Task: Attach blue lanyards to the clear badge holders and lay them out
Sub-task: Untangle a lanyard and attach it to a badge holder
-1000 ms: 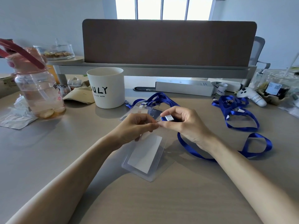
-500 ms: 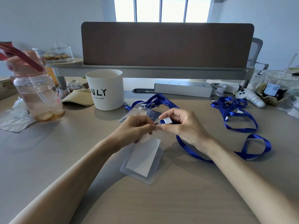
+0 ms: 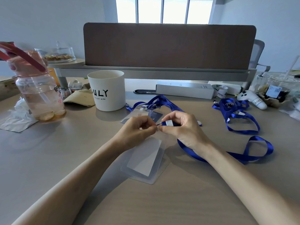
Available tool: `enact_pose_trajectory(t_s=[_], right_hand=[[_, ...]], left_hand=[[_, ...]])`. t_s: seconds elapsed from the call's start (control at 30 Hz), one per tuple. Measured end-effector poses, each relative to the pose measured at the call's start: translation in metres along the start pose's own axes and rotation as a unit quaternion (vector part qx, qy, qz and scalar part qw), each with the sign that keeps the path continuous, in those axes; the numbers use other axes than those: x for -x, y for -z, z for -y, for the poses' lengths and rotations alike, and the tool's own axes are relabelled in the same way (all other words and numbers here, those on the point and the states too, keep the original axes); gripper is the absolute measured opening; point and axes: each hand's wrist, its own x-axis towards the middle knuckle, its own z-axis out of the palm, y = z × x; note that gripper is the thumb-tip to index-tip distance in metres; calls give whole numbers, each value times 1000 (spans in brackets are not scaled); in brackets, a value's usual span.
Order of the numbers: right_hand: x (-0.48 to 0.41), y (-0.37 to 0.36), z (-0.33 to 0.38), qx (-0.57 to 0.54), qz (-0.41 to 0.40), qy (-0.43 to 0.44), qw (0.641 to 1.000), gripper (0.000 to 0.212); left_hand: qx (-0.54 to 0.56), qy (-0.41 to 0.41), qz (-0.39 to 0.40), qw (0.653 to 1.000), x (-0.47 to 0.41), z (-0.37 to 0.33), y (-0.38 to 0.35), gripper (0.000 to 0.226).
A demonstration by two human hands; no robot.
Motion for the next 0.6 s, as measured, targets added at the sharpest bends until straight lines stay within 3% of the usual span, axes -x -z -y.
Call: enact_pose_trajectory(t_s=[0.27,0.6], right_hand=[[-4,-1,-4,9,-8,12,1000,17],[-4,2,1,85,20,41,995,14]], left_hand=[[-6,-11,14,1000,-2,4,-1,9],[7,38,51,998,-2,-3,0,12]])
